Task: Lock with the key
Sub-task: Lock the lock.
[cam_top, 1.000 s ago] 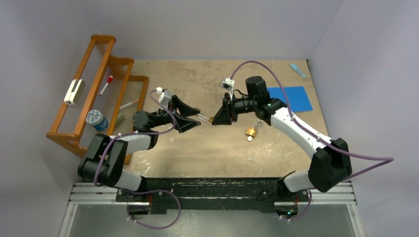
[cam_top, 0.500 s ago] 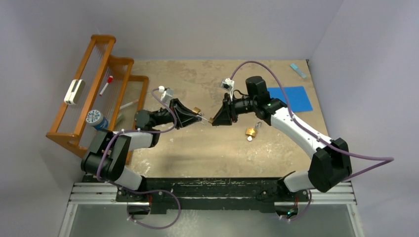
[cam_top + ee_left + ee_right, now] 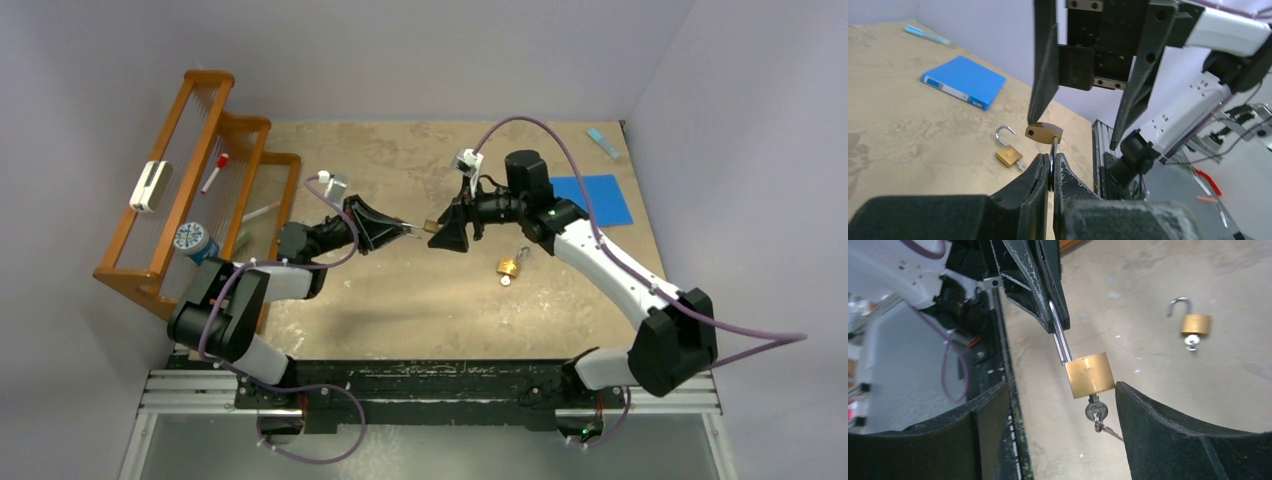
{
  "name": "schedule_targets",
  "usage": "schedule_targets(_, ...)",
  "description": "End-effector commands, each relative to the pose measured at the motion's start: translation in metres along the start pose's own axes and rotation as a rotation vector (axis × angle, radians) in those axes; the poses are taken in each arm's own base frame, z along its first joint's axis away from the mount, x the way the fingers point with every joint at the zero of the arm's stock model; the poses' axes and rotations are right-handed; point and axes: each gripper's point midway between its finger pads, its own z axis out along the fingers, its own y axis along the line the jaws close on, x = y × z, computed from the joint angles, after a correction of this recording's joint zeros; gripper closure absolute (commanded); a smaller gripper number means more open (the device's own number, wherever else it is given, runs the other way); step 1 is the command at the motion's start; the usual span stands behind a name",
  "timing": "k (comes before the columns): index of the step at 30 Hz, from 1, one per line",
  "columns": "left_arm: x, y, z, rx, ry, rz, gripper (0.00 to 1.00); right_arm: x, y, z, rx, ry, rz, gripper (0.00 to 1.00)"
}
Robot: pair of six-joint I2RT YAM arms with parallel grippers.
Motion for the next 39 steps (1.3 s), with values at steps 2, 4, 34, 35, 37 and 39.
schedule_targets(2,-0.077,-0.022,0.005,0.0,-0.3,0.25,1.0,-0.056,-0.004,-0.03,0.223,-0.256,-0.221,0.2)
schedule_targets(4,-0.085,-0.028,0.003,-0.006,-0.336,0.261,1.0,-0.059,0.003,-0.036,0.222,-0.336,-0.306,0.2)
schedule_targets(34,-0.082,-0.086,0.015,0.173,-0.274,0.323,1.0,-0.075,0.043,-0.019,-0.093,-0.5,-0.603,0.55)
schedule_targets(35,-0.081,-0.086,0.014,0.172,-0.273,0.323,1.0,-0.074,0.042,-0.017,-0.104,-0.487,-0.595,0.56)
schedule_targets(37,-0.081,-0.086,0.014,0.173,-0.273,0.325,1.0,-0.072,0.04,-0.014,-0.116,-0.468,-0.58,0.57)
schedule_targets(39,-0.081,-0.087,0.014,0.173,-0.273,0.326,1.0,-0.071,0.04,-0.011,-0.129,-0.458,-0.568,0.58)
